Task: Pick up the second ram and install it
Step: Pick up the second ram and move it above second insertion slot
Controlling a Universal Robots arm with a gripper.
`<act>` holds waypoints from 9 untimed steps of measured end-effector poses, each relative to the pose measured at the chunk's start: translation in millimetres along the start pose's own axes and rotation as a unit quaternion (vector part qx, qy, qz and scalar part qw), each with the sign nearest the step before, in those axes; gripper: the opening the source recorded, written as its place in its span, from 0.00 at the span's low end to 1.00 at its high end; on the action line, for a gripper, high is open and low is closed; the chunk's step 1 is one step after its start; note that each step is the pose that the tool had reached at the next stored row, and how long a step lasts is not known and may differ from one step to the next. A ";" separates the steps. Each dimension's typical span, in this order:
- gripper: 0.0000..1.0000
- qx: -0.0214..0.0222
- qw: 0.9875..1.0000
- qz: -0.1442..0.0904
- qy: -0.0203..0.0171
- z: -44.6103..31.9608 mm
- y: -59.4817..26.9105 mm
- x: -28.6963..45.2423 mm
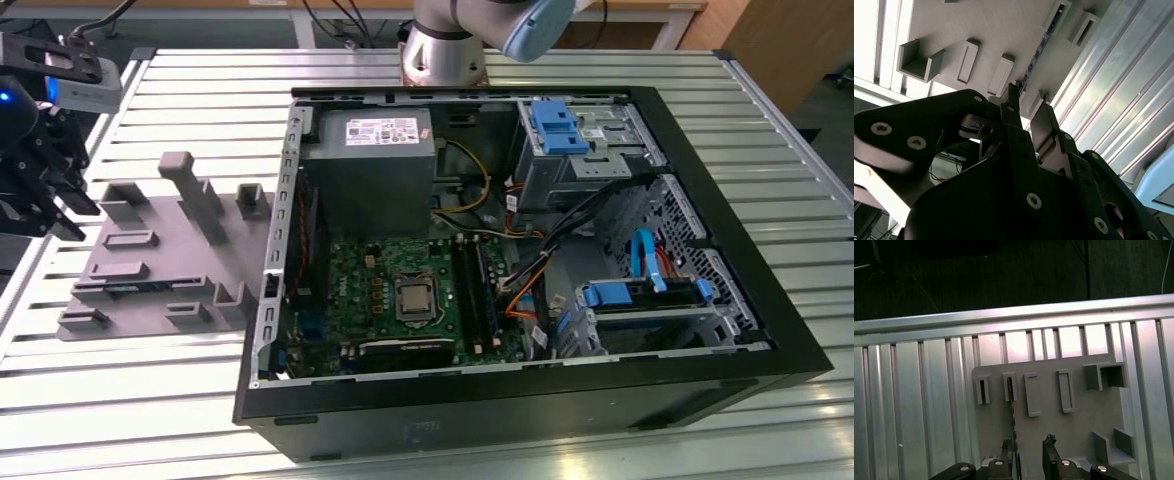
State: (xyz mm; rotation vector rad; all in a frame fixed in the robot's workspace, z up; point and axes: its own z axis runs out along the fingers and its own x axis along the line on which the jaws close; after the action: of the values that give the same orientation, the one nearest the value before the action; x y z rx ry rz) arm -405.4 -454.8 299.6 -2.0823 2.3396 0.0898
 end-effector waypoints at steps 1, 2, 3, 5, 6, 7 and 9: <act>0.37 0.000 1.000 0.000 0.000 0.1 0.0 0.0; 0.37 0.000 1.000 0.000 0.000 0.4 0.0 0.0; 0.37 0.000 1.000 -0.001 0.000 0.7 0.0 0.0; 0.37 0.000 1.000 -0.007 0.000 1.4 -0.1 0.1; 0.37 0.000 1.000 -0.010 0.000 1.7 -0.1 0.1; 0.37 0.000 1.000 -0.011 0.000 2.1 -0.1 0.1; 0.37 0.000 1.000 -0.011 0.000 3.2 -0.1 0.2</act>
State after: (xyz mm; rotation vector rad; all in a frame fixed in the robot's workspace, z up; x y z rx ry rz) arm -405.4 -454.9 296.4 -2.1086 2.3164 0.0901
